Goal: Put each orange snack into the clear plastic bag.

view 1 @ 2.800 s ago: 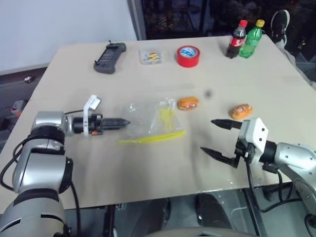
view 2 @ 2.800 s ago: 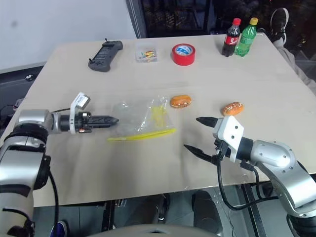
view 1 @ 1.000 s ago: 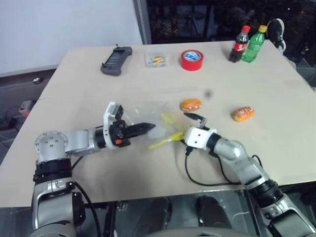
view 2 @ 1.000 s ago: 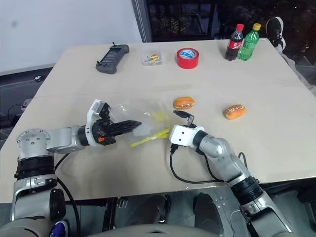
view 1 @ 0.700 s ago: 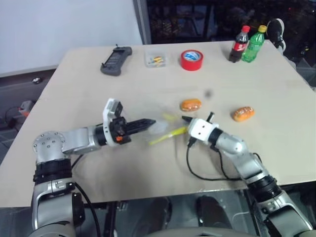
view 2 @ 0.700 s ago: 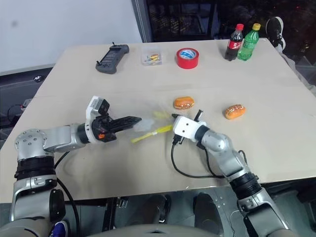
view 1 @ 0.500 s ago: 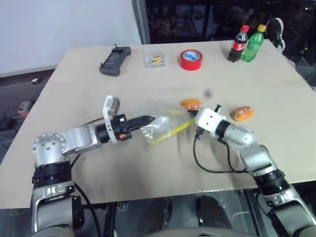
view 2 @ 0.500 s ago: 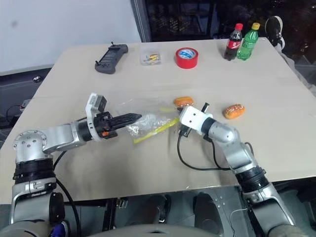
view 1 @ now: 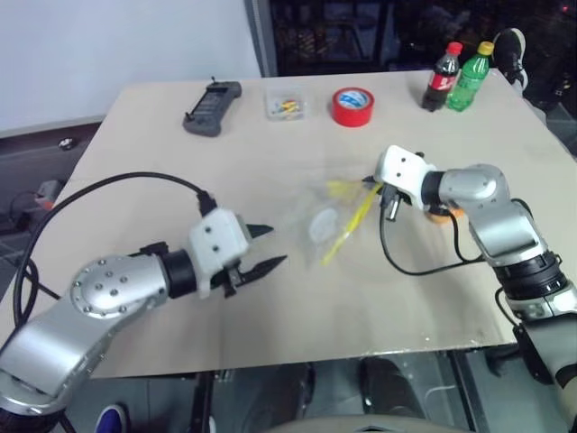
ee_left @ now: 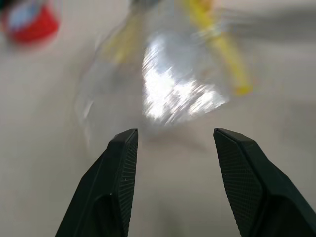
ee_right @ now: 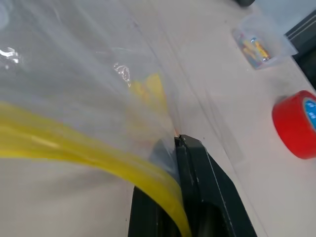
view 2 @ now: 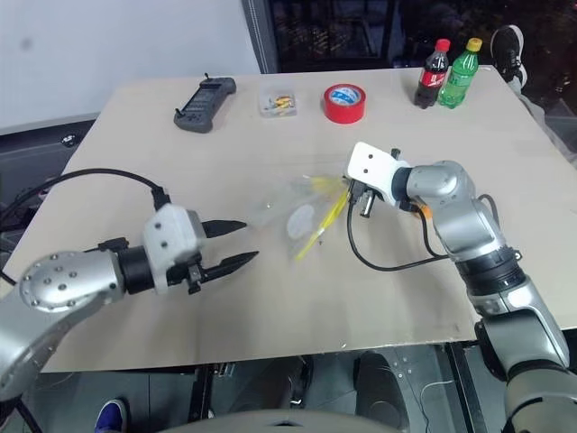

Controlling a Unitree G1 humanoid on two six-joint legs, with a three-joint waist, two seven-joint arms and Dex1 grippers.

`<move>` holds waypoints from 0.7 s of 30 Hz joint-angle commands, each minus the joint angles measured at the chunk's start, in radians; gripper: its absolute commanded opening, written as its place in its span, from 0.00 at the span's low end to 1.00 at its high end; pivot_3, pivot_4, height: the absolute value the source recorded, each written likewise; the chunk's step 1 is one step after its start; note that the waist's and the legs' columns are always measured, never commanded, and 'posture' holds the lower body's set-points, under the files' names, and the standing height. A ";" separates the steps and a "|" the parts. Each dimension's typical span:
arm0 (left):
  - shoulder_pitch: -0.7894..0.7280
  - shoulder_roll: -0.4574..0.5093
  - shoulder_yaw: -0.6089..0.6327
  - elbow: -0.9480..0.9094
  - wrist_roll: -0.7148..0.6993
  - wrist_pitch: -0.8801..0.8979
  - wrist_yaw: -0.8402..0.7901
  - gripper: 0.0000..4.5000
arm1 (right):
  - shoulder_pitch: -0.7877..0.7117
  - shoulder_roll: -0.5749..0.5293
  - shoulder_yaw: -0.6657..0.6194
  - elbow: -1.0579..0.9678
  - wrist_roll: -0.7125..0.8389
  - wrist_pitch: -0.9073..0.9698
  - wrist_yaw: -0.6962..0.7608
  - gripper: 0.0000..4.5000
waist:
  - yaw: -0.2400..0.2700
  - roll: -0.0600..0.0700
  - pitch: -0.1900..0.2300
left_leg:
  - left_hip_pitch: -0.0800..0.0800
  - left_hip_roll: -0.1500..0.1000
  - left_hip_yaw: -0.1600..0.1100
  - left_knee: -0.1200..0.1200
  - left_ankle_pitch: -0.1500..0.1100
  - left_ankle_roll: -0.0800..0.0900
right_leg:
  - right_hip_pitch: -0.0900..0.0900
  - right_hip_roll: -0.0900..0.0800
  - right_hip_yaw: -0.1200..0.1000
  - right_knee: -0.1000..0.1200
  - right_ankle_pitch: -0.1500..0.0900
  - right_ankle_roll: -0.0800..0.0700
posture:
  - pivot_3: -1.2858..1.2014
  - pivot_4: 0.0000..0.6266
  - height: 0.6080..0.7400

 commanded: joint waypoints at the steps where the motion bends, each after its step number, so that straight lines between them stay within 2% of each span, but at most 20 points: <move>1: -0.003 -0.019 -0.089 -0.032 0.181 -0.094 0.039 0.57 | -0.058 0.001 0.010 0.019 0.002 0.029 0.037 0.00 | -0.001 0.001 0.002 | 0.000 0.000 0.000 0.000 0.000 0.001 | 0.000 0.000 0.000 0.000 0.001 0.001 | 0.52 0.24 1.00; 5: -0.032 -0.080 -0.178 -0.032 0.301 -0.115 0.063 0.57 | -0.103 0.021 0.026 0.059 -0.002 0.056 0.048 0.00 | -0.004 0.001 0.004 | 0.000 0.000 0.000 0.000 -0.001 0.003 | 0.000 0.001 0.000 -0.001 0.001 0.002 | 0.52 0.24 1.00; 9: -0.056 -0.141 -0.225 -0.031 0.349 -0.089 0.069 0.57 | -0.125 0.042 0.039 0.063 0.003 0.093 0.055 0.00 | -0.004 0.001 0.005 | -0.001 0.000 -0.002 0.000 0.001 0.005 | 0.000 0.002 -0.002 -0.002 0.001 0.002 | 0.52 0.24 1.00; 15: -0.052 -0.214 -0.226 -0.010 0.346 -0.067 0.055 0.57 | -0.146 0.085 0.041 0.047 0.016 0.171 0.049 0.00 | -0.004 0.001 0.005 | -0.013 0.000 -0.001 0.003 0.002 0.004 | -0.012 0.003 -0.001 0.001 0.001 0.002 | 0.52 0.24 1.00; 21: -0.061 -0.248 -0.234 0.011 0.370 -0.067 0.057 0.57 | -0.153 0.110 0.044 0.034 0.017 0.206 0.035 0.00 | -0.004 0.001 0.005 | -0.013 0.000 0.000 0.004 0.002 0.004 | -0.012 0.003 -0.001 0.002 0.001 0.002 | 0.52 0.24 1.00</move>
